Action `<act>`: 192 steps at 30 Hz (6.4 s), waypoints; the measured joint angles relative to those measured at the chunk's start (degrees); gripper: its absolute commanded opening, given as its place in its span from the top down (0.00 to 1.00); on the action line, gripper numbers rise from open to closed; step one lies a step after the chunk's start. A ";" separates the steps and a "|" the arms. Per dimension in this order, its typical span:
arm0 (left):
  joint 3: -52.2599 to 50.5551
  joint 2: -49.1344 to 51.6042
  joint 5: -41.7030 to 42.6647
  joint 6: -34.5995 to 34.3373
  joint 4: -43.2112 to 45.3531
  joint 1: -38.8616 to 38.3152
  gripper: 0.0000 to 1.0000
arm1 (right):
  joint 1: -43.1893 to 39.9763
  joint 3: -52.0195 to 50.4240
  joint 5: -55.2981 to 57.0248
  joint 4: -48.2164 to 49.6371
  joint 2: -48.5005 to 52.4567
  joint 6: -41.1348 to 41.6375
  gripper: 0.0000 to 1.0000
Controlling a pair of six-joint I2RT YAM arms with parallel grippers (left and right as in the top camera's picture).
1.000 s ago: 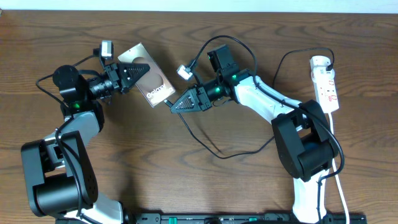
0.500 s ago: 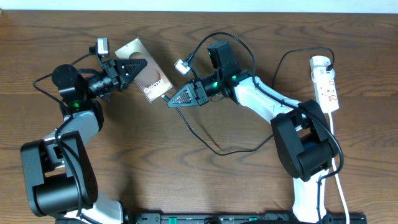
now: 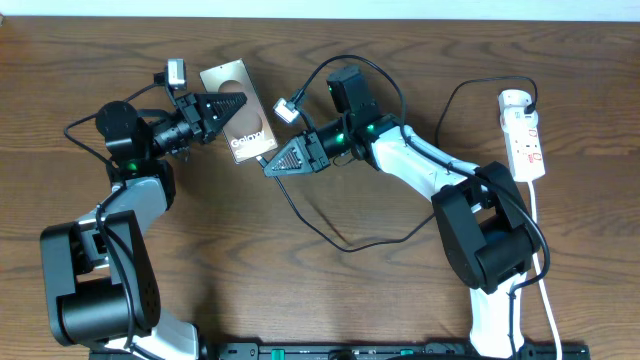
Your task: Plug charger to phone and switch on socket
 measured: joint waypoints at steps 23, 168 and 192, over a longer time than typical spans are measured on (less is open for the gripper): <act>0.00 0.11 -1.44 -0.26 -0.20 1.18 0.93 | 0.26 0.07 3.61 1.29 0.00 3.04 0.99; -0.02 0.48 -11.04 -2.40 -3.63 7.41 0.93 | 2.01 0.39 17.11 20.39 0.44 28.50 0.99; -0.02 0.48 -11.28 -4.68 -3.63 7.41 0.93 | 3.37 0.39 13.84 23.10 0.44 30.10 0.99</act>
